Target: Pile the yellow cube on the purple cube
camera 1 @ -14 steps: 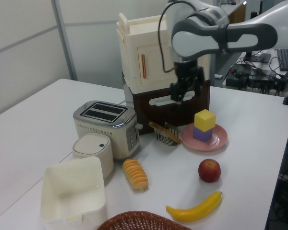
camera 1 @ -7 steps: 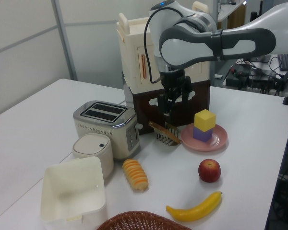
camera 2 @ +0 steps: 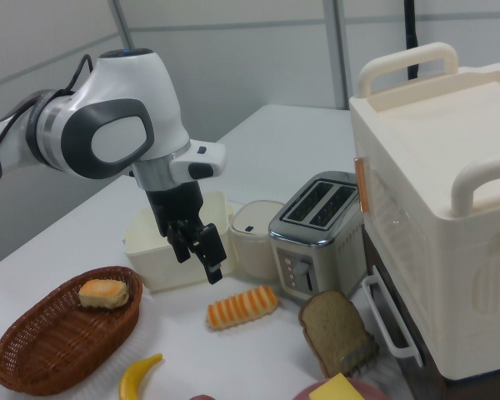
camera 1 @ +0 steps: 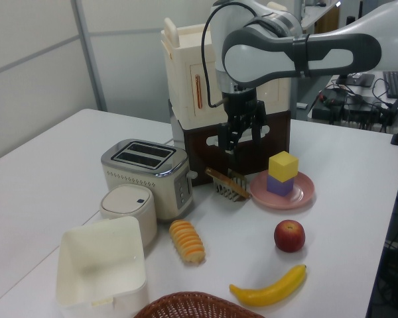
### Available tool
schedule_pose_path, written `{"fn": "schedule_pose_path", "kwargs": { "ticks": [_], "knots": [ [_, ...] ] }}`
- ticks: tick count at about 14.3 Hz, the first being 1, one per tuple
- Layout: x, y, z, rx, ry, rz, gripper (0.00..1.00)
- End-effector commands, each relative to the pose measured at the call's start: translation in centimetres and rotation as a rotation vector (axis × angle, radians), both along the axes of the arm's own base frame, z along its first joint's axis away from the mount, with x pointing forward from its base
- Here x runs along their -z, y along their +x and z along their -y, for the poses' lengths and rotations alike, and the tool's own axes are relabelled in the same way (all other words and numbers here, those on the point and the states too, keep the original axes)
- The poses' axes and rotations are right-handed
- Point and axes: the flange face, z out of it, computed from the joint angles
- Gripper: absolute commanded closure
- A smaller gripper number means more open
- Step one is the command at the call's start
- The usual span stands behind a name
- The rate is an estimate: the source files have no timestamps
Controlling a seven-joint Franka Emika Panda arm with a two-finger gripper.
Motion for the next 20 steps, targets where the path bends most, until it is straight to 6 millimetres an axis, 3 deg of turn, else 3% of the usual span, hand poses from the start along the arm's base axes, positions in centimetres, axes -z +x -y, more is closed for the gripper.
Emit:
{"fn": "schedule_pose_path", "kwargs": {
  "ticks": [1, 20],
  "knots": [
    [-0.59, -0.11, -0.35, 0.008, 0.018, -0.016, 0.0],
    [-1.27, -0.01, -0.02, 0.013, 0.019, 0.001, 0.0]
  ]
}}
